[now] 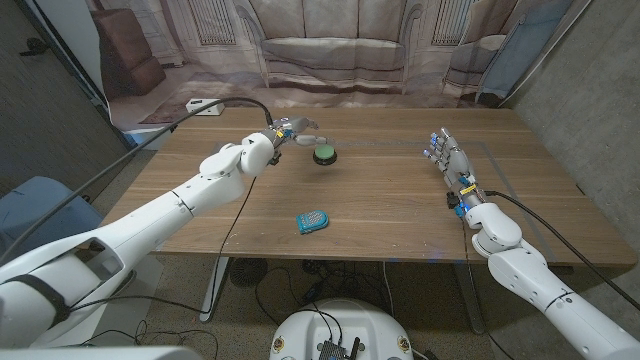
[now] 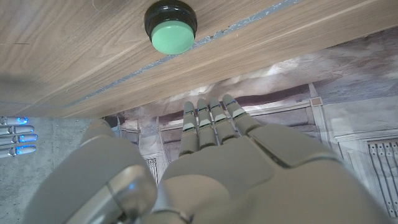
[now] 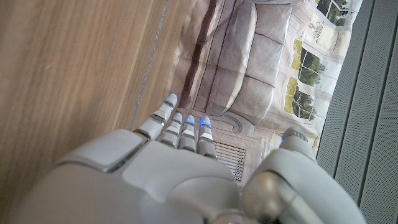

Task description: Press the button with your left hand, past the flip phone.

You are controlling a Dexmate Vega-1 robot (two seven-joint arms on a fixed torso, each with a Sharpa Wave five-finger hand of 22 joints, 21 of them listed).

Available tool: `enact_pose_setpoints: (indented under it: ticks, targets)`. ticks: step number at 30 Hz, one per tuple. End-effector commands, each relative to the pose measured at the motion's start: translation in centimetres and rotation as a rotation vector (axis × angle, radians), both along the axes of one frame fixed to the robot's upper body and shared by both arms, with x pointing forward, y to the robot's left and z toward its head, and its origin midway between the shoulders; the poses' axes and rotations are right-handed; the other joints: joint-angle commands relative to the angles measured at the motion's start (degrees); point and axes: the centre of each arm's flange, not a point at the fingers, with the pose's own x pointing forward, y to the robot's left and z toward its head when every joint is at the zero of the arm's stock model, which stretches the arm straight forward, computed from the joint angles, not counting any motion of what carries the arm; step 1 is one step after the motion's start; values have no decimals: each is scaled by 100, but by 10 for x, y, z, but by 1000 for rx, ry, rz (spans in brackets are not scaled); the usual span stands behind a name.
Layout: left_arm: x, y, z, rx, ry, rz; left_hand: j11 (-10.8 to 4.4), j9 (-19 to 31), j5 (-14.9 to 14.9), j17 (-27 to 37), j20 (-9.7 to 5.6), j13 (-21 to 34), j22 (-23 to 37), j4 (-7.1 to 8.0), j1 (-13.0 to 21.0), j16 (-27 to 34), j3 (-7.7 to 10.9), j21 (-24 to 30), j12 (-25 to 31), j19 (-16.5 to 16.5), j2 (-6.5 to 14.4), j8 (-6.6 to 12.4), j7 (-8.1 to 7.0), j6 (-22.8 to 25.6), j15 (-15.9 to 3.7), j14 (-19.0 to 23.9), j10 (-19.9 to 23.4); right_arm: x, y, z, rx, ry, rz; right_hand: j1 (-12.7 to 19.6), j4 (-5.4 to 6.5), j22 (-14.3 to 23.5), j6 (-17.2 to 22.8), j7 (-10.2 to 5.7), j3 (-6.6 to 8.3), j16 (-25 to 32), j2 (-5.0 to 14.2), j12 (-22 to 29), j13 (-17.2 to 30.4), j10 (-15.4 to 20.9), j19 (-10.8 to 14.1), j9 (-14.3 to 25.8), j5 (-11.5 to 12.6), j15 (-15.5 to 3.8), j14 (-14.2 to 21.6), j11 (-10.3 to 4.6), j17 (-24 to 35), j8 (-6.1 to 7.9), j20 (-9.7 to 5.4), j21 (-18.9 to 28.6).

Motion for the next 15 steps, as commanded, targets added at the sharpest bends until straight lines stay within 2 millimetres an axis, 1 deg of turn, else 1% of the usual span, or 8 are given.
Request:
enact_pose_setpoints:
  ticks: [1,6,8,10,12,15]
  targets:
    - [6,-12,1,62,20,18,-7,27,-22,33,45,7,34,-5,33,48,-6,48,-13,153,58,-10,-20,81,2,123,101,-1,1,-1,5,4,3,15,-36,29,47,-1,4,-4,60,-4,32,33,67,7,-7,-5,36,1,35,18,-10,-24]
    - [7,-14,2,79,23,30,4,28,-26,34,81,8,39,-7,35,46,-7,41,-13,152,64,-12,-27,99,7,140,122,-1,1,-1,-1,6,3,18,-36,29,48,-6,7,-7,75,-6,32,31,65,7,-9,0,32,0,36,17,-8,-35]
    - [9,-15,3,88,31,35,-16,28,-28,34,84,8,41,-8,38,42,-7,25,-13,123,69,-11,-24,115,6,143,135,-1,1,-1,-1,7,2,19,-36,30,47,-6,8,-8,79,-8,32,27,66,7,-10,-2,29,-1,37,17,-8,-38]
    - [11,-17,3,99,41,38,-6,29,-30,34,82,9,43,-9,40,42,-6,20,-10,121,75,-6,-29,142,-8,154,154,-1,0,-2,-4,4,2,21,-37,30,50,-4,8,-8,81,-8,33,29,65,7,-11,9,31,-2,37,18,-6,-41]
    - [14,-19,3,108,60,39,-27,30,-34,34,64,10,47,-12,46,44,-4,39,-3,189,88,0,-12,182,-4,185,196,-1,0,-1,0,4,1,22,-38,30,51,-9,8,-9,84,-8,33,30,67,7,-12,5,31,1,37,17,-11,-44]
    - [20,-23,1,124,80,47,-18,31,-37,34,38,11,50,-17,57,55,1,57,0,261,103,1,-14,216,-10,242,231,-1,0,-1,12,10,3,30,-42,30,51,-6,11,-10,91,-10,33,28,68,7,-13,3,32,2,36,17,-8,-50]
